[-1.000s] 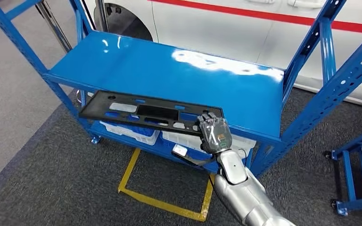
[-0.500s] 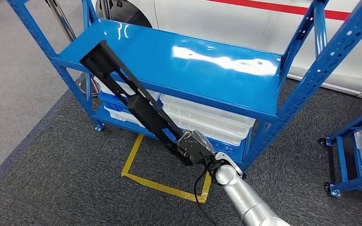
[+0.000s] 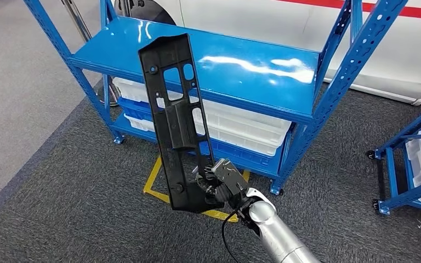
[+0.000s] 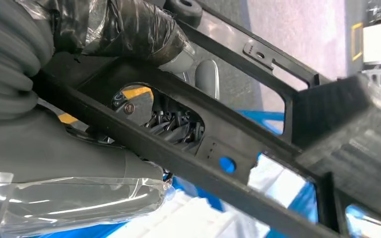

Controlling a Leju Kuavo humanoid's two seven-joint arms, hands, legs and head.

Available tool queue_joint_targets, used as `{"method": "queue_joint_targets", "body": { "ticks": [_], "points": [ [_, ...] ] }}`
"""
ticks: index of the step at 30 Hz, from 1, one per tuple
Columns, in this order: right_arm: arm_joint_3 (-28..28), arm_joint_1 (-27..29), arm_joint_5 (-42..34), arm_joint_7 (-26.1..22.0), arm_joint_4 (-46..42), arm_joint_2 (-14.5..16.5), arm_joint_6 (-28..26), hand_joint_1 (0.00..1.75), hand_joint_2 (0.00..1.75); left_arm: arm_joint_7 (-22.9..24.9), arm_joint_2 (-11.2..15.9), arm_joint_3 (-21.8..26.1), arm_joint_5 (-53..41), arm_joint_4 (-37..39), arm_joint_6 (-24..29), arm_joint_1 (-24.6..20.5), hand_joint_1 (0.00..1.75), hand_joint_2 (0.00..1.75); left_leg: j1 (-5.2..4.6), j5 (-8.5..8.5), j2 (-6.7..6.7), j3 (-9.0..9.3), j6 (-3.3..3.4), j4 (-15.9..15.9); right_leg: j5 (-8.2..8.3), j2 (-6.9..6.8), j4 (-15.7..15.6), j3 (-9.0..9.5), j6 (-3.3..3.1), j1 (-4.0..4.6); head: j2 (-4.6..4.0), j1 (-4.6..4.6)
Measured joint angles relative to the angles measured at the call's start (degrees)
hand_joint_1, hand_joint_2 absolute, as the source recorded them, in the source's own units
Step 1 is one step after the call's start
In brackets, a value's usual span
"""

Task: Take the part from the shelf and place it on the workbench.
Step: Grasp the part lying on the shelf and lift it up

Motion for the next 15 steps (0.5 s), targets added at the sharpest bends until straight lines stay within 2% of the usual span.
{"method": "queue_joint_targets", "body": {
  "ticks": [1,3,4,6,8,9,10,11,12,13,15],
  "points": [
    [0.3,0.0,0.0,-0.3,-0.2,0.0,0.0,1.75,1.75,0.0,0.0,0.0,0.0,0.0,0.1,-0.1,0.00,1.75,-0.19,-0.66,-0.02,0.71,0.38,-1.6,0.33,-0.20,-0.1,-0.05,0.36,0.03,0.00,0.01],
    [0.9,0.1,0.0,-0.5,-0.5,-0.1,0.0,1.75,1.75,0.0,0.0,-0.1,0.0,0.0,0.1,-0.1,0.00,1.75,-0.11,-0.32,-0.28,0.65,1.24,-2.3,0.65,-0.46,-0.1,-0.07,1.07,-0.05,0.00,0.02],
    [1.1,0.2,0.0,-0.6,-0.6,-0.1,0.0,1.75,1.75,0.0,0.0,-0.1,0.0,0.0,0.1,-0.1,0.00,1.75,-0.01,0.08,-0.44,0.57,1.74,-2.5,-0.06,-0.40,0.6,-0.40,1.35,-0.08,0.00,0.04],
    [1.4,0.4,0.0,-0.6,-0.7,-0.2,0.1,1.75,1.75,0.0,-0.1,-0.2,0.0,0.0,0.1,-0.1,0.00,1.75,0.12,0.85,-0.67,0.19,2.57,-2.6,-3.70,-0.03,5.5,-2.35,1.70,-0.13,0.00,0.06],
    [1.8,0.7,0.0,-0.7,-0.7,-0.5,0.1,1.75,1.75,0.0,-0.1,-0.2,0.0,0.0,0.1,0.1,0.00,1.75,0.01,1.35,-1.10,-0.61,2.97,-2.4,-7.85,0.21,13.1,-5.18,1.88,-0.12,0.00,0.06],
    [1.9,0.8,0.0,-0.8,-0.7,-0.6,0.1,1.75,1.75,0.0,-0.1,-0.2,0.0,0.0,0.2,0.2,0.00,1.75,-0.04,1.49,-1.46,-0.94,2.99,-2.3,-8.57,0.25,15.3,-5.82,1.91,-0.13,0.00,0.06],
    [2.0,1.0,0.0,-0.9,-0.7,-0.8,0.1,1.75,1.75,-0.1,-0.1,-0.2,0.0,0.0,0.2,0.2,0.00,1.75,-0.10,1.58,-1.93,-1.22,2.99,-2.1,-8.25,0.32,15.6,-5.52,1.85,-0.12,0.00,0.05],
    [2.1,1.1,0.0,-0.9,-0.7,-0.8,0.1,1.75,1.75,-0.1,-0.1,-0.2,0.0,0.0,0.2,0.3,0.00,1.75,-0.14,1.60,-2.43,-1.41,2.95,-1.9,-6.93,0.51,13.6,-4.14,1.68,-0.10,0.00,0.06],
    [2.1,1.2,0.0,-1.0,-0.8,-0.9,0.1,1.75,1.75,-0.1,-0.1,-0.2,0.0,0.0,0.2,0.2,0.00,1.75,-0.19,1.56,-2.94,-1.52,2.88,-1.6,-5.05,1.05,10.1,-2.01,1.38,-0.04,0.00,0.07],
    [2.2,1.2,0.0,-1.0,-0.8,-1.0,0.1,1.75,1.75,-0.1,-0.3,-0.3,0.0,0.0,0.2,0.2,0.00,1.75,-0.19,1.52,-3.38,-1.72,2.78,-1.4,-3.71,2.22,6.4,0.14,0.89,-0.05,0.00,0.02],
    [2.2,1.2,0.1,-1.3,-1.1,-1.3,0.1,1.75,1.75,-0.1,-0.5,-0.3,0.0,0.0,0.2,0.1,0.00,1.75,-0.06,1.56,-4.23,-2.31,2.29,-1.0,-2.44,3.98,1.5,2.59,0.12,0.07,0.00,-0.04]
  ]
}}
